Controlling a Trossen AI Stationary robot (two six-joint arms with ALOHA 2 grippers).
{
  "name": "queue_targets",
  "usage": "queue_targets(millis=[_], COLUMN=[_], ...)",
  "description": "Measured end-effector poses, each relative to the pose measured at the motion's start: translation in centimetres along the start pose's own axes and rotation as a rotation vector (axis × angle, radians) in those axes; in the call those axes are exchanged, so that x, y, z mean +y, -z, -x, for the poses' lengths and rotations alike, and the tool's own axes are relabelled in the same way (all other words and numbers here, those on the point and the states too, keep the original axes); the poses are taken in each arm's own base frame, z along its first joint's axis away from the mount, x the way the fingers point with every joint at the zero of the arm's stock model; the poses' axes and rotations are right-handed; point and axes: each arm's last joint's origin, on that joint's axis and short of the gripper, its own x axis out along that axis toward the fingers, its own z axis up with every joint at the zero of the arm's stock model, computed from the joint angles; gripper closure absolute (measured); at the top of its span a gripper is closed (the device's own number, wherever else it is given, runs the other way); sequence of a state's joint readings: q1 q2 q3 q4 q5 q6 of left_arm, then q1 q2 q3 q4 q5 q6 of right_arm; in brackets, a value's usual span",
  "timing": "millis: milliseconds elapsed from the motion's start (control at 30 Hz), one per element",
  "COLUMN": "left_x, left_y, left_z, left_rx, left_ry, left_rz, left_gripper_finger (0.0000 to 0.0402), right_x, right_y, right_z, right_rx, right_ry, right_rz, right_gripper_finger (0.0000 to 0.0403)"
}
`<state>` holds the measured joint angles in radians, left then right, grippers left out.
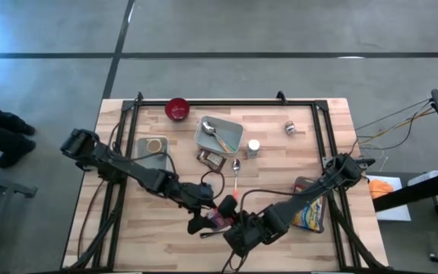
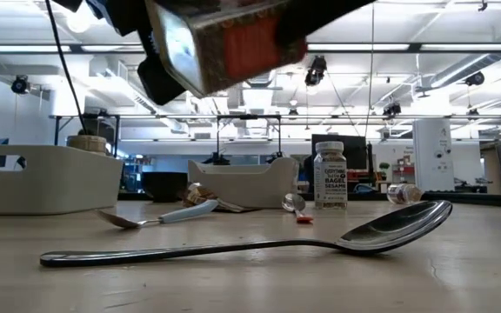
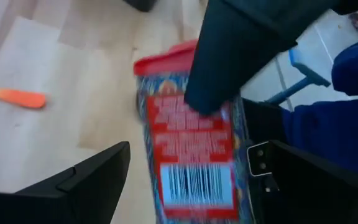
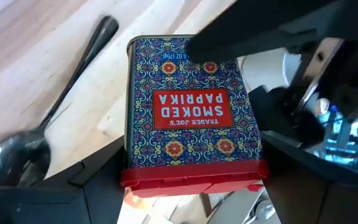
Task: Pick & Place Food Item
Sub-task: Put the red seasoning can into the left gray bin
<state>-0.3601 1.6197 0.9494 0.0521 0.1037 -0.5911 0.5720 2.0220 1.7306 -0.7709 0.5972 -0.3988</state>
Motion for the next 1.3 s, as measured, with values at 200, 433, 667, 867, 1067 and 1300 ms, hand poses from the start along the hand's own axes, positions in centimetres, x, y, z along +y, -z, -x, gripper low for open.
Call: queue_targets(millis=[200,433,667,867,1067,1300], left_x=[-0.2,-0.3,-0.4,-0.4,-0.4,-0.5], left_y=[-0.2,0.0,0.0,-0.1,-0.1,-0.4], left_z=[-0.1,-0.1,-0.1,-0.1,-0.1,-0.1], left_rx=[0.004,0.039,0.038,0.039,0.045,0.007], left_ry=[0.06,0.102,0.113,0.115,0.116,0.119], left_rz=[-0.019,-0.012,-0.012,0.063,0.118,0.127], left_gripper_finger=[0.0019,0.0028,0.0085,0.0167,0.0227,0.0228], right_x=[-0.1,-0.5,-1.1,-1.2,-1.2,-1.4], right_y=[-0.3,-0.7,-1.2,-1.2,-1.4,-1.5], right_z=[0.0,0.3,0.9,1.0,0.9,1.2], right_rx=[-0.028,-0.05,-0.073,-0.074,-0.083,-0.069], right_ry=[0.015,0.032,0.044,0.047,0.053,0.108], right_rz=[0.035,0.063,0.061,0.061,0.018,-0.031], right_gripper_finger=[0.0101,0.0101,0.0101,0.0101,0.0101,0.0031])
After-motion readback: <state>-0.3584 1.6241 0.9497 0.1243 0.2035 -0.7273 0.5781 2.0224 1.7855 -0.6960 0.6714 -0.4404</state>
